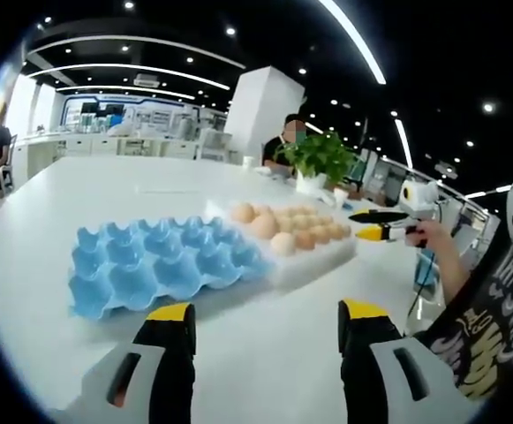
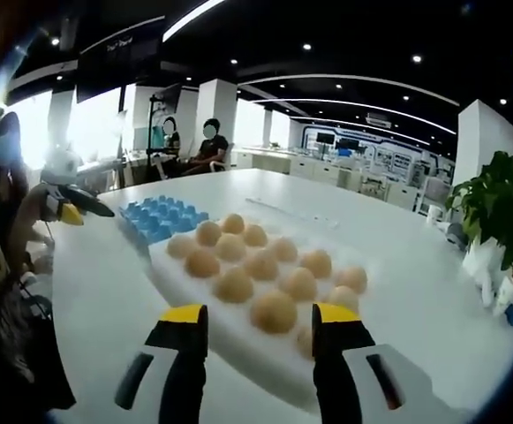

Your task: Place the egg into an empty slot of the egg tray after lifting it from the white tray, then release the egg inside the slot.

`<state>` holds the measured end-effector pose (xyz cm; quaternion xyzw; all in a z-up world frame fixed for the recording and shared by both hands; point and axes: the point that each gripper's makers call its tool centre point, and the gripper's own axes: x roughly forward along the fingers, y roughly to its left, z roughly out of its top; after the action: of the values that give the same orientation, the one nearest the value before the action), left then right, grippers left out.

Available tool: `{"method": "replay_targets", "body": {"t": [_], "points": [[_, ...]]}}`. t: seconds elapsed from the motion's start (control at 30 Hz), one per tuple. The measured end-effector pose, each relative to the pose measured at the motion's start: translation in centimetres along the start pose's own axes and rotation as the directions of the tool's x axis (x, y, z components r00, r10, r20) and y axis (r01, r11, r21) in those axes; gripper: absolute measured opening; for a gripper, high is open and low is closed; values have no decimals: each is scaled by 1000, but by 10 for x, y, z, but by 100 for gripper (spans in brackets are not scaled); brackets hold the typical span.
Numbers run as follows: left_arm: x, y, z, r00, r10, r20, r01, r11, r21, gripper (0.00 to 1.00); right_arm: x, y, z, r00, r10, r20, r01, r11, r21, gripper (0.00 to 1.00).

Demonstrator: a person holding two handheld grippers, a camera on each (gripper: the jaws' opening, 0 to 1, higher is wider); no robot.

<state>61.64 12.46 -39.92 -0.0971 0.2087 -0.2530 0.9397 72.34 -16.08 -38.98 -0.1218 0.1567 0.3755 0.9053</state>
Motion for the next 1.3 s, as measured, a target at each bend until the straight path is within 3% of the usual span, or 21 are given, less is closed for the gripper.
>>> {"method": "replay_targets", "body": {"t": [0.37,0.87,1.3], "points": [[-5,1,0,1000,8,13,-8,1000,-3,65,-2,-1,11,999,-20,50,19,1000,8,50],[4,0,-2,1000,-7,-4,7,1000,-14,64,-8,-25,-6,995,-96,27,95,995,43,50],[9,0,-3,1000,-8,-17,8,1000,-16,64,3,-43,-28,987,-157,-19,158,985,74,45]]}}
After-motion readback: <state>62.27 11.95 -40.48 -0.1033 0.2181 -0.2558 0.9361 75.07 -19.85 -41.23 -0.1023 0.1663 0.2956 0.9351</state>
